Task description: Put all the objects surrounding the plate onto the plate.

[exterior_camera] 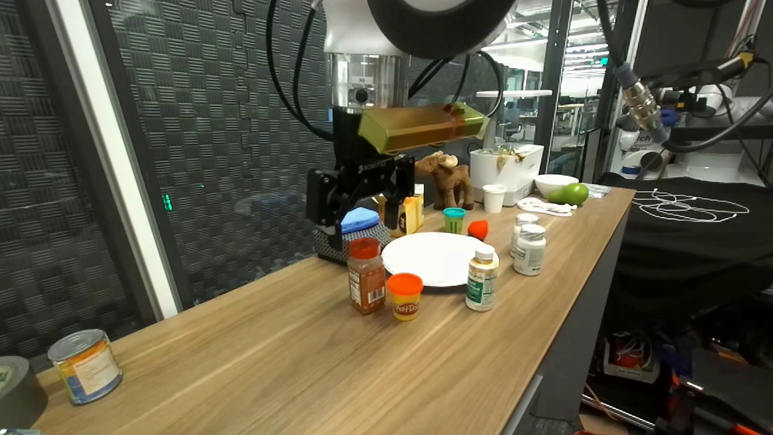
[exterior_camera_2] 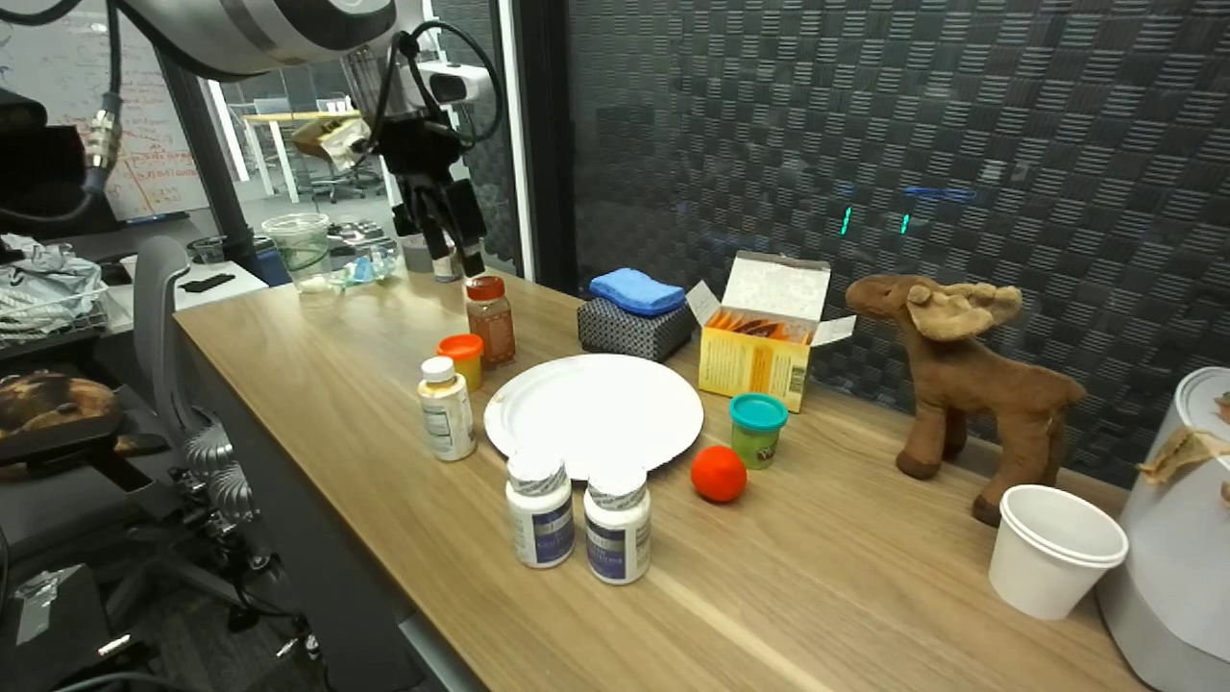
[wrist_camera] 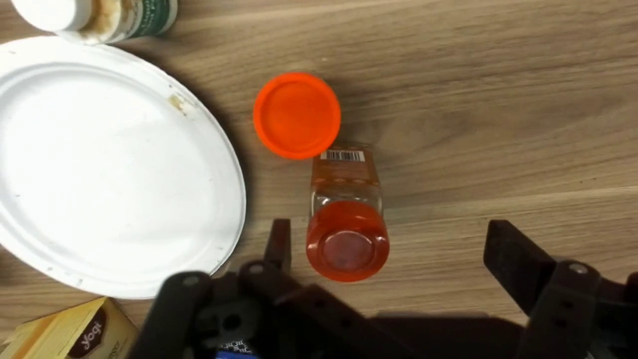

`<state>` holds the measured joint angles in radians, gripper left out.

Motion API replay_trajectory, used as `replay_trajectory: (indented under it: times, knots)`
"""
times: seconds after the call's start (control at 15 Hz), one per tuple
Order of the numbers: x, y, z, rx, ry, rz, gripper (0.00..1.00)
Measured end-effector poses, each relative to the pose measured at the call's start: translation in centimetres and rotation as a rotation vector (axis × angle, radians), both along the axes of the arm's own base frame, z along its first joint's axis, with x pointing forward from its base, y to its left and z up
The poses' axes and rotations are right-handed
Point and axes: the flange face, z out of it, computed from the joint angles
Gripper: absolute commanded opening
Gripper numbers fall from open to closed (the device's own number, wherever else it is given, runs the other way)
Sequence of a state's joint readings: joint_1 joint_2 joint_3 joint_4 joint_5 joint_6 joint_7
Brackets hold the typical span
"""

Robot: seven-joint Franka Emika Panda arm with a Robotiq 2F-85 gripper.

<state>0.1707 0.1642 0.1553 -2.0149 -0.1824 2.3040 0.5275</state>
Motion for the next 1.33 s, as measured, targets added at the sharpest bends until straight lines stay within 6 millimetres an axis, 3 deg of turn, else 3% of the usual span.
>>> replay_trajectory:
  times: [0.6,0.73,1.13,1.33]
  knots:
    - [2.2,-0.6,-3.5,-0.047,0.043,-0.03,0.99]
    - [2.8,-1.1,-3.6,-0.047,0.04,-0.048,0.74]
    - [3.1,-1.1,-2.9,-0.05,0.039,-0.066,0.27]
    - [2.5,-0.4,-2.4,-0.062,0.058,-0.063,0.25]
